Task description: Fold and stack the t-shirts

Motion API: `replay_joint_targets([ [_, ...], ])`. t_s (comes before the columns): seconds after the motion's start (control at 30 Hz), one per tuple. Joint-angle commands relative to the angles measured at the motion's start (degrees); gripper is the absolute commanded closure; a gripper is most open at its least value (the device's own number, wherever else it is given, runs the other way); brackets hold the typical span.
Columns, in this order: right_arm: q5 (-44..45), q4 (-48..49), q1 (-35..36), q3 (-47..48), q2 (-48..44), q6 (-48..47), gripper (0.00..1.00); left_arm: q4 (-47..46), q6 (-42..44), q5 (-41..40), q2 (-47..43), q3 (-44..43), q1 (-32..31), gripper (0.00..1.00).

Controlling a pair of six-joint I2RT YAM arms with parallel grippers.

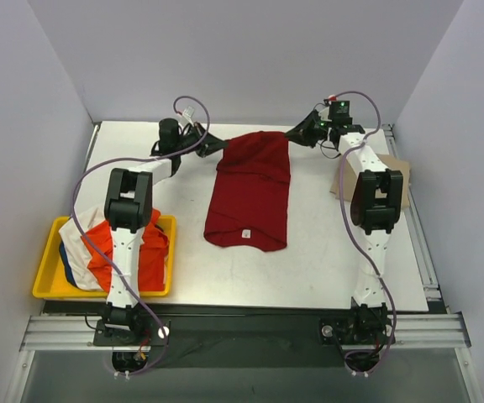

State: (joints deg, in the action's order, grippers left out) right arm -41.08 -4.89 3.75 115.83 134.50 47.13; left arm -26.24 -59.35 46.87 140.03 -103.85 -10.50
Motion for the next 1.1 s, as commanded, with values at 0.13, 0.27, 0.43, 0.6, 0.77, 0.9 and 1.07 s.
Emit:
replay_joint_targets([
  [0.13, -4.8, 6.55, 0.21, -8.06, -10.56, -0.64, 1.0, -9.7, -0.41, 0.77, -10.82, 9.53, 1.71, 1.0],
  [0.27, -4.97, 7.43, 0.21, -12.11, -13.38, -1.17, 1.0, -10.76, -0.68, 1.03, -12.85, 12.62, 1.98, 1.0],
  [0.43, -5.15, 7.87, 0.21, -16.95, -17.5, -1.78, 1.0, -12.52, -1.21, 1.2, -15.74, 16.05, 2.07, 1.0],
  [0.6, -5.24, 8.49, 0.47, -22.83, -20.32, -2.31, 1.0, -13.48, -1.2, 2.17, -18.12, 21.04, 2.15, 1.0],
  [0.77, -5.06, 9.1, 0.91, -27.41, -24.19, -2.75, 1.0, -13.84, -0.33, 2.61, -22.07, 25.71, 2.15, 1.0],
  [0.9, -4.97, 9.19, 1.17, -30.48, -26.56, -2.92, 1.0, -13.84, 0.29, 2.96, -24.62, 29.31, 2.15, 1.0],
  [1.07, -4.89, 9.19, 1.17, -34.61, -29.82, -3.19, 1.0, -14.37, 0.55, 3.14, -27.96, 34.41, 2.24, 1.0],
])
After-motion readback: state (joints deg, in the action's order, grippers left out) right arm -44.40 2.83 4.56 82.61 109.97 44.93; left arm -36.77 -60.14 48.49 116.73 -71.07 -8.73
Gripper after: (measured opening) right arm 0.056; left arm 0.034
